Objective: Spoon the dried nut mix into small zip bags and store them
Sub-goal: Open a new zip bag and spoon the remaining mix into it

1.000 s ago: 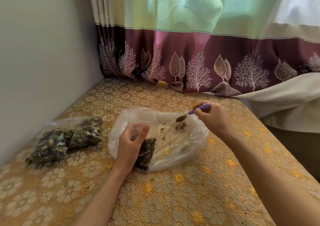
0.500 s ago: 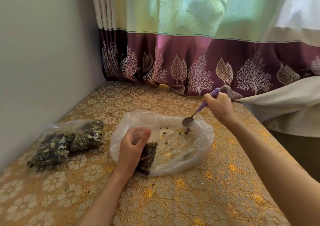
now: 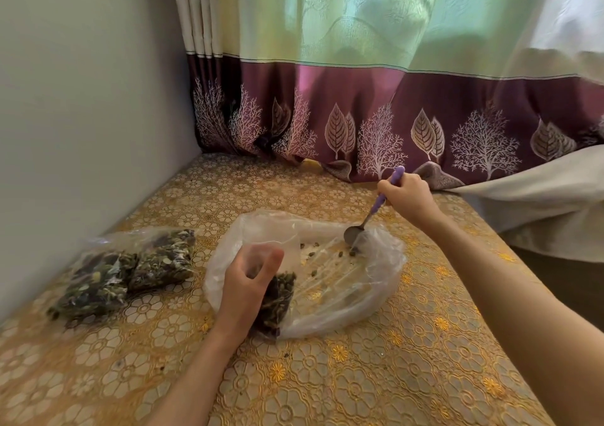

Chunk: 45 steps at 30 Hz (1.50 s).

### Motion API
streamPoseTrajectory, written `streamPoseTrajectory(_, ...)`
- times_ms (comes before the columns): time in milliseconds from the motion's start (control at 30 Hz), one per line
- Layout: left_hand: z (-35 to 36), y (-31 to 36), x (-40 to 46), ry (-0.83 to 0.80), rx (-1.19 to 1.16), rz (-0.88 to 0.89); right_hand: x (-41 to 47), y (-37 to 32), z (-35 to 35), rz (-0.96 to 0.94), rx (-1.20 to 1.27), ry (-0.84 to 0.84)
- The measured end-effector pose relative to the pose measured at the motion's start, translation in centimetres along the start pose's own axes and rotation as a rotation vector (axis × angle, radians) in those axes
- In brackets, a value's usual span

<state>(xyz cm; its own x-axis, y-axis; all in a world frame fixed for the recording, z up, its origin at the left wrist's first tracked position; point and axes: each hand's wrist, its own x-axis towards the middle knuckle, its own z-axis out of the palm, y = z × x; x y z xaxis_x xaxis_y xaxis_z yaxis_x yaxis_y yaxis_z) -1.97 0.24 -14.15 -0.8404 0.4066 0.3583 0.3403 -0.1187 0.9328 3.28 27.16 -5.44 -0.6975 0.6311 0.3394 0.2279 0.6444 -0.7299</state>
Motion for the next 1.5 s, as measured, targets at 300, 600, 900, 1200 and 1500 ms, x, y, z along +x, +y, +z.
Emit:
streamPoseTrajectory(300, 0.1, 0.1, 0.2, 0.003, 0.013, -0.008, 1.0, 2.9, 0.9, 0.352, 0.358, -0.071)
streamPoseTrajectory(600, 0.2, 0.0, 0.1, 0.006, 0.014, -0.019, 0.6, 3.6, 0.8, 0.450, 0.609, -0.026)
streamPoseTrajectory(900, 0.1, 0.1, -0.1, -0.007, 0.026, -0.026, -0.7, 4.0, 0.0, 0.509, 0.820, 0.050)
streamPoseTrajectory(1200, 0.1, 0.1, -0.1, -0.006, 0.010, -0.023, -2.4, 4.2, -0.5, 0.481, 0.847, 0.063)
streamPoseTrajectory(1500, 0.2, 0.1, -0.2, -0.008, 0.004, -0.007, -4.4, 4.1, -0.6, 0.484, 0.912, 0.197)
